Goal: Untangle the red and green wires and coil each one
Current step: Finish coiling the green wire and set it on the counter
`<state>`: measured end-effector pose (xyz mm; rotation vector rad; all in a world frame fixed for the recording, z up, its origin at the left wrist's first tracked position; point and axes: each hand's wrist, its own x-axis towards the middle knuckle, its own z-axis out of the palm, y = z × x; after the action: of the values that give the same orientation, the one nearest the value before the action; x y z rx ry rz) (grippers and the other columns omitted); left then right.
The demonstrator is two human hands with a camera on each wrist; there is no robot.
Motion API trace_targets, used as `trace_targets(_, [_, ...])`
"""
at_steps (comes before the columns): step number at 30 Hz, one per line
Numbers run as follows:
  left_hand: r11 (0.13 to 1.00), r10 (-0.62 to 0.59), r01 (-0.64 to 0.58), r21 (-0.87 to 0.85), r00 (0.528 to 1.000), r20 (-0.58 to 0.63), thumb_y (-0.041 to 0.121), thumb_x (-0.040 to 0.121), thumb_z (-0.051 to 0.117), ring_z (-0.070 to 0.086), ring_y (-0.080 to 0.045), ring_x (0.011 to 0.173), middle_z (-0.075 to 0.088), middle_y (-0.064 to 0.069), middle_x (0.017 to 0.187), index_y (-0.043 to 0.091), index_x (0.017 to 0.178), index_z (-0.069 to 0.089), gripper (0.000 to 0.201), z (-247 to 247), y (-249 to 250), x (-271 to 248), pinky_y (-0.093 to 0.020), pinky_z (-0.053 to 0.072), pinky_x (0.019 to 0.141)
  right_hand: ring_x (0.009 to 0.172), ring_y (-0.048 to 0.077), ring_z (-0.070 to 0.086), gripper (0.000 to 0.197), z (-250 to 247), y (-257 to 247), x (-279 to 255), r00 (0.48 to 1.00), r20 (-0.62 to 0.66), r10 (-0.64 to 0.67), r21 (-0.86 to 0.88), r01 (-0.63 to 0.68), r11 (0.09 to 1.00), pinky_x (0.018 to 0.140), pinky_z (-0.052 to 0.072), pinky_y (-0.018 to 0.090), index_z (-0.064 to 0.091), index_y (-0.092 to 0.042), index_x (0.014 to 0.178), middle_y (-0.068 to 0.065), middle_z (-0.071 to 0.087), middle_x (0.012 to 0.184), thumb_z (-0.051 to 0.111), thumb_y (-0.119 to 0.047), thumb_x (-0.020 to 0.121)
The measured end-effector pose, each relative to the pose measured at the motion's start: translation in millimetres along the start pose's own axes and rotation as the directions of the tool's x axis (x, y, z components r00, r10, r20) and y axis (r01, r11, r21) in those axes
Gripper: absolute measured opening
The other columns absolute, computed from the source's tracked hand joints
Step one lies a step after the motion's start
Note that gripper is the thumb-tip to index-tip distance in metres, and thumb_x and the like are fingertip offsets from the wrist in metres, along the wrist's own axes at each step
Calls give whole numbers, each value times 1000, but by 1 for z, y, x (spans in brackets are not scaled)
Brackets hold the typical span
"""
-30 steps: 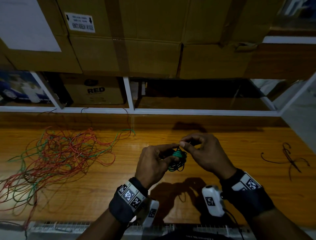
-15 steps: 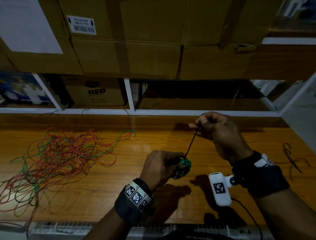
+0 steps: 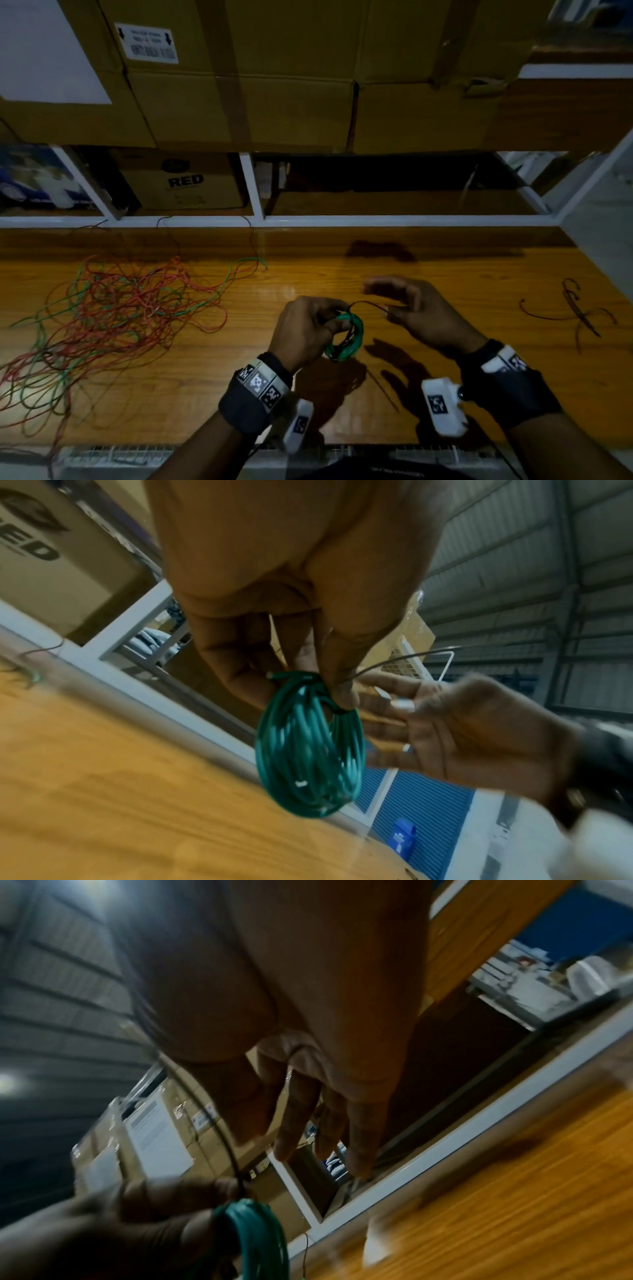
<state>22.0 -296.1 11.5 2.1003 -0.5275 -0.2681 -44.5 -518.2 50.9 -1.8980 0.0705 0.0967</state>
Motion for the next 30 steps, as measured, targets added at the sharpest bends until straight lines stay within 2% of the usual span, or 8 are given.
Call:
trace_targets(2, [998,24,-25,52,1000,13,30,87,82,71,2,91,79,8,104,28,114,78,28,0,4,2,-27,61,76,125,-1,58,32,10,3,-1,998,-19,-61,-80,60,995,104,53,41,71,-33,123,-19,69,126,74,-33,92])
trace_targets(4, [996,51,-53,78,998,24,29,87,81,71,2,93,79,7,106,27,116,77,30,2,9,3,-27,61,78,113,3,66,27,17,3,3,983,-136,-126,-123,109,986,95,58,41,78,-27,110,-13,74,115,73,-43,89])
trace_targets(9, [982,140,-146,117,988,60,28,90,78,70,-3,105,76,5,118,27,124,73,34,7,19,2,-27,61,87,89,-1,70,12,16,-2,12,925,-313,-214,-243,140,960,81,58,29,81,-24,84,-13,77,90,73,-24,94])
trace_targets(15, [933,277,-283,221,959,57,27,92,75,71,-7,103,76,4,117,25,127,72,35,0,35,5,-26,59,88,83,5,72,22,6,-8,21,898,-417,-142,-148,87,985,85,56,36,79,-24,72,-12,77,78,73,-22,93])
trace_targets(20, [961,245,-254,110,966,89,25,93,75,70,-4,104,75,5,119,22,127,72,35,-2,37,11,-18,59,84,82,-1,70,17,-6,-16,18,893,-437,-106,-161,39,986,77,54,32,80,-28,74,-14,76,79,76,-27,90])
trace_targets(23, [987,160,-156,-40,975,156,29,90,79,72,-1,96,77,7,114,22,121,75,32,3,29,17,-28,62,79,85,3,72,10,-13,-15,10,932,-359,-51,-102,15,995,81,59,42,80,-25,94,-8,78,83,76,-33,89])
trace_targets(26, [967,75,-42,-253,989,125,21,88,81,76,-17,79,80,-2,95,12,115,76,29,17,21,22,-36,62,69,96,4,72,51,-27,-8,-2,969,-236,74,42,-66,997,90,58,41,60,-31,134,-7,79,96,76,-39,86])
trace_targets(30, [869,-20,65,-491,995,95,9,85,80,76,-33,82,79,-12,91,5,111,75,27,38,28,33,-44,63,71,104,5,71,58,-38,12,-25,966,-177,187,110,-170,979,92,60,46,65,-30,129,-10,77,109,78,-52,77])
